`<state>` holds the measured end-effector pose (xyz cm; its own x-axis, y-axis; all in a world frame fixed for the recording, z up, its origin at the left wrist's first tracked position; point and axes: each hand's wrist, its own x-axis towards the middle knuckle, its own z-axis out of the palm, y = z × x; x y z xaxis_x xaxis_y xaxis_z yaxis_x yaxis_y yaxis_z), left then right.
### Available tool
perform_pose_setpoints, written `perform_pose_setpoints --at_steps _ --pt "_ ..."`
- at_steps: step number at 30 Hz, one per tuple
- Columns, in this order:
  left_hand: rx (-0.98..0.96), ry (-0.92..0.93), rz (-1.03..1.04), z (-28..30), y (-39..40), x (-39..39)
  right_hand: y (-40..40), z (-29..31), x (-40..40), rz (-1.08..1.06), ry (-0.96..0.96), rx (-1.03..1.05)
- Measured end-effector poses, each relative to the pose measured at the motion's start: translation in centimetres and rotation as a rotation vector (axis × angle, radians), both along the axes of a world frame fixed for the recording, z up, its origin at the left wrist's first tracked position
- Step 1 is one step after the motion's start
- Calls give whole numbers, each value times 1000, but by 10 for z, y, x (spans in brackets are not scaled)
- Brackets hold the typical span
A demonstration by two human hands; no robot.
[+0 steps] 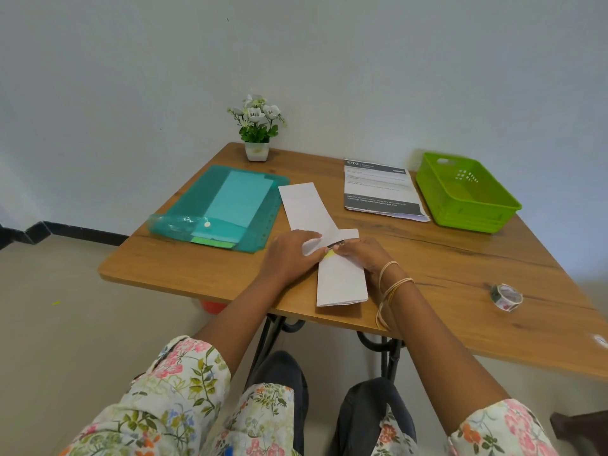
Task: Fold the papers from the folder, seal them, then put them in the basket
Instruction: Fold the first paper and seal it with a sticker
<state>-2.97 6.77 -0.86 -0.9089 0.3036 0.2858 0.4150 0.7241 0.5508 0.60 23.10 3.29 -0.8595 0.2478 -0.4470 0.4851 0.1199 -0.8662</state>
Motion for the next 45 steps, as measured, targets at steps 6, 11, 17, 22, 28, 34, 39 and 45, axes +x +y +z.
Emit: perform_pose_setpoints --at_steps 6,11,17,22,28,34,39,45 --pt "-11 135 53 -4 0 2 -4 -3 -4 -112 17 55" --pt "25 156 98 -5 -2 3 -6 -1 -5 -76 40 208" --pt "7 214 112 -5 -1 5 -6 -4 9 9 161 206" --pt "-28 242 134 -3 0 4 3 -3 24 -16 258 194" --pt "-83 239 155 -4 1 4 9 11 37 -41 315 163" --pt "-100 233 168 -5 1 5 3 24 47 12 286 161" --pt "-116 255 140 -5 0 5 -12 28 58 157 33 122" --pt "-73 276 63 -6 0 4 -23 24 54 216 73 113"
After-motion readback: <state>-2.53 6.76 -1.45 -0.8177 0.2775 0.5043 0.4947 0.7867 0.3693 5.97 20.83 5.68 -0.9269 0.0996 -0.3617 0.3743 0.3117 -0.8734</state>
